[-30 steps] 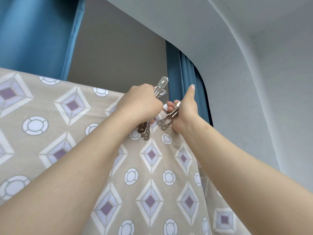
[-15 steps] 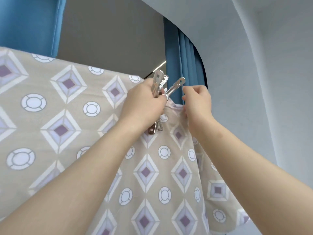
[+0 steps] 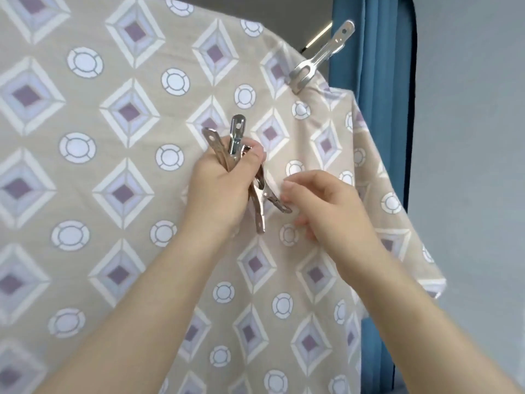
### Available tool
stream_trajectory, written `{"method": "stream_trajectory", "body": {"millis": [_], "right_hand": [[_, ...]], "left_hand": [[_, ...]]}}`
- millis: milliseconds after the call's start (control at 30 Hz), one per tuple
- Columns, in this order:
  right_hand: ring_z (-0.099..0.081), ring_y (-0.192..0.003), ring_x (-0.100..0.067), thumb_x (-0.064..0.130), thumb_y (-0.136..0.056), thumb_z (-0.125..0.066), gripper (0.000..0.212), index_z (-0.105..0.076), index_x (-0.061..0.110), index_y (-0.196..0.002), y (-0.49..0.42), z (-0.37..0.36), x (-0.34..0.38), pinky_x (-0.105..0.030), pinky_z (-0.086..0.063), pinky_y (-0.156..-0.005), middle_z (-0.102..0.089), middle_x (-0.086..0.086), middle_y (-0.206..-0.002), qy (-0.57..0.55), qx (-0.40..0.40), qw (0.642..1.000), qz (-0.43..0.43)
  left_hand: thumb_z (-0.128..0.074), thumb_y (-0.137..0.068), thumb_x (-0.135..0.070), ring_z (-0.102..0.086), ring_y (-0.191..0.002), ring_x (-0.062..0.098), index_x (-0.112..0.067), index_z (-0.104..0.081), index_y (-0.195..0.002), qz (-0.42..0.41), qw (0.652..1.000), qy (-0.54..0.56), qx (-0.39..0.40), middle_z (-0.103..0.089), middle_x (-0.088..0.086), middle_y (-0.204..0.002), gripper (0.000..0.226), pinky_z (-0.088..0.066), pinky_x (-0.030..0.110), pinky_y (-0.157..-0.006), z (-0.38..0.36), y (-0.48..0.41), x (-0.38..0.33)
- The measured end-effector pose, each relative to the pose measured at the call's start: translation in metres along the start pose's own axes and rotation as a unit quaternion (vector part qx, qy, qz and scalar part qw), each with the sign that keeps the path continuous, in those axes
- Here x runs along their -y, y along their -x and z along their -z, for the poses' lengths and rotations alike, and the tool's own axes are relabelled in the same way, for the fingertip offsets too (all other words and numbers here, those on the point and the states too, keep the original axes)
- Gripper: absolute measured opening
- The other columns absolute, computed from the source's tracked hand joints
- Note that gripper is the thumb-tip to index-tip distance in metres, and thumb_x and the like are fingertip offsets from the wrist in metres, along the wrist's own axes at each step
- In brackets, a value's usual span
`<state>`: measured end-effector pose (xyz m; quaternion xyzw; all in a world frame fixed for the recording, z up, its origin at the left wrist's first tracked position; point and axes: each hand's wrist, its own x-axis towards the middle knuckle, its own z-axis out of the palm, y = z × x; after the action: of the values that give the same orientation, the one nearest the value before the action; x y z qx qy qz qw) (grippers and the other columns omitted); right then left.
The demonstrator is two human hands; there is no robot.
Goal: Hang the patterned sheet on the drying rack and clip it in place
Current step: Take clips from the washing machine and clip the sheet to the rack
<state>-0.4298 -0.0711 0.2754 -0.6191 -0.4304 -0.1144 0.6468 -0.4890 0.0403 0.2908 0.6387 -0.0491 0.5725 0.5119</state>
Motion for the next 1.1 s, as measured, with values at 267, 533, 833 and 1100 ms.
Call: {"method": "stream_trajectory", "body": {"millis": [267,533,833,1100], "right_hand": [[-0.063,-0.084,-0.008,0.025,-0.072,-0.072,0.025,-0.057,0.032,-0.090,0.026,-0.057,0.003,-0.021,-0.047,-0.076,-0.067,0.011,-0.088,0.134,0.152,0.978,0.051],[-0.057,-0.083,-0.012,0.016,-0.078,-0.062,0.023,-0.051,0.027,-0.096,0.052,-0.135,0.045,-0.024,-0.045,-0.072,-0.056,0.012,-0.085,0.072,0.116,0.980,0.145],[-0.064,-0.081,-0.005,0.000,-0.076,-0.072,0.052,-0.048,0.027,-0.113,0.097,-0.278,0.120,-0.019,-0.051,-0.078,-0.057,0.001,-0.110,-0.285,0.124,0.947,0.078],[-0.063,-0.062,-0.004,0.016,-0.089,-0.060,0.008,-0.058,0.024,-0.087,0.106,-0.384,0.183,-0.034,-0.053,-0.079,-0.066,0.007,-0.067,-0.414,0.094,0.905,-0.007]], "left_hand": [[-0.054,-0.093,-0.015,-0.052,-0.049,0.001,-0.019,-0.059,-0.077,0.057,0.996,0.007,-0.073,-0.064,0.000,-0.075,0.017,-0.042,0.012,-0.048,0.059,0.031,-0.013],[-0.055,-0.092,-0.017,-0.061,-0.063,0.010,-0.019,-0.061,-0.078,0.085,0.991,-0.001,-0.101,-0.070,-0.005,-0.070,0.016,-0.045,0.018,-0.055,0.152,0.054,-0.058],[-0.054,-0.093,-0.028,-0.056,-0.055,0.003,-0.022,-0.061,-0.076,0.131,0.975,-0.047,-0.172,-0.063,-0.011,-0.060,0.019,-0.039,0.024,-0.060,0.302,0.060,-0.120],[-0.052,-0.094,-0.028,-0.046,-0.046,0.006,-0.017,-0.069,-0.088,0.162,0.968,-0.092,-0.166,-0.072,0.003,-0.077,0.021,-0.037,0.021,-0.052,0.397,0.057,-0.155]]}}
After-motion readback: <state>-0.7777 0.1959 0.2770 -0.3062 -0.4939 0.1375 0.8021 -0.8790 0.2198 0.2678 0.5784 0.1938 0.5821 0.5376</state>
